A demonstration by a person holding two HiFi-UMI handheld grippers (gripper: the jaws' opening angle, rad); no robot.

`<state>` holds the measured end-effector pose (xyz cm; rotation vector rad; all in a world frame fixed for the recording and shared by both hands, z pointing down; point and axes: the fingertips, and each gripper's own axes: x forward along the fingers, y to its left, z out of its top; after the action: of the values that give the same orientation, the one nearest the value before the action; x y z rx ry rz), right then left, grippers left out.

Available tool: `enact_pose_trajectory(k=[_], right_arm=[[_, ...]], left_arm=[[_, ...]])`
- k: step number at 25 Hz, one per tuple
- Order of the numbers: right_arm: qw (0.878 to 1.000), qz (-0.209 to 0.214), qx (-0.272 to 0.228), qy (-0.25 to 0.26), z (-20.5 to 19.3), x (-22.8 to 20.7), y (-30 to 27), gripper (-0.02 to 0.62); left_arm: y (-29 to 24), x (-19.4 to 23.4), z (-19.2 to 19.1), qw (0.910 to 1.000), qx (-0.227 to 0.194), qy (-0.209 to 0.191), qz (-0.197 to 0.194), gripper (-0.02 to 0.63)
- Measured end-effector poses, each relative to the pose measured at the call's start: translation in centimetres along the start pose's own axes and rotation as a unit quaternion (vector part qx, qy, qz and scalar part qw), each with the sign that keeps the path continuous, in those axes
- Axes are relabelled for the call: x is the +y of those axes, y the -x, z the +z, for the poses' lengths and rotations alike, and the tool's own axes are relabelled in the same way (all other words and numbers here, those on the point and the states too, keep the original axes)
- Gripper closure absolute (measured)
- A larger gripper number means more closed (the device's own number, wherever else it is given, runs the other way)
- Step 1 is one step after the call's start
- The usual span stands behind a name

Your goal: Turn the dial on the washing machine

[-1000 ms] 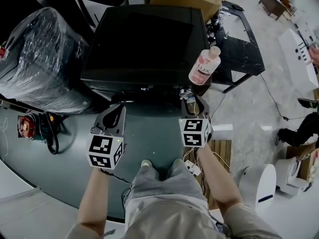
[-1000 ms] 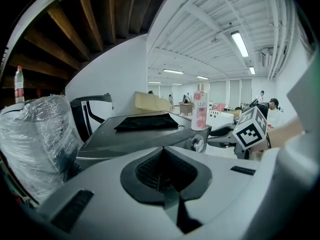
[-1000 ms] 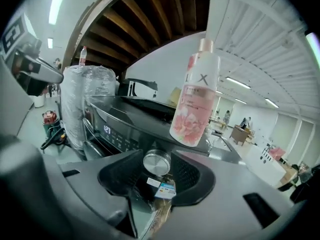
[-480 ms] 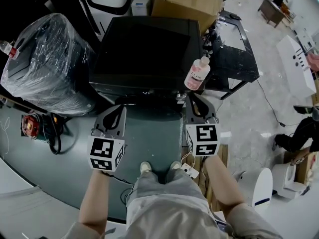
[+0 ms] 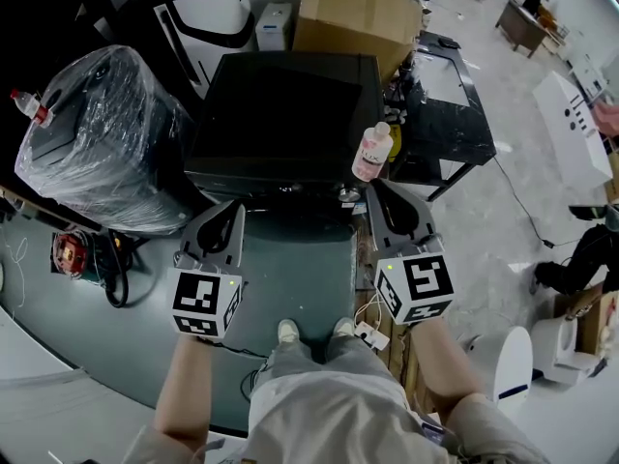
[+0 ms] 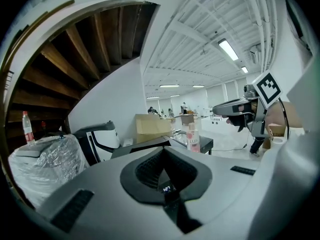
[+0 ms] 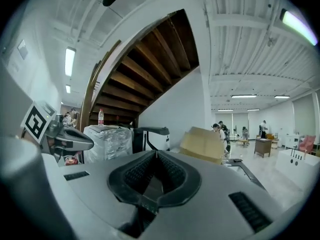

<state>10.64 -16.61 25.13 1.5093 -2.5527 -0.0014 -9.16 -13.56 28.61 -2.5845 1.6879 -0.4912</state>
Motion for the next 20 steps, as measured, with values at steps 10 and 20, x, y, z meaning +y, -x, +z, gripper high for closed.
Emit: enact_pose_trajectory(k=[10,20], right_arm=[[0.999,0.034,-0.03,0.002,5.1,1.8,3.8,0.565],[0.997,0.053,-0.049,0.015,7.4,4.0,6.7,0.566]], left_arm=[[3.5,-0.6,5.8,0.9957,-0.039,-0.082,0.017,0.588],[6.6,-1.4,9.4,0.9949,-0.077,-0.058,0.031,0.588]])
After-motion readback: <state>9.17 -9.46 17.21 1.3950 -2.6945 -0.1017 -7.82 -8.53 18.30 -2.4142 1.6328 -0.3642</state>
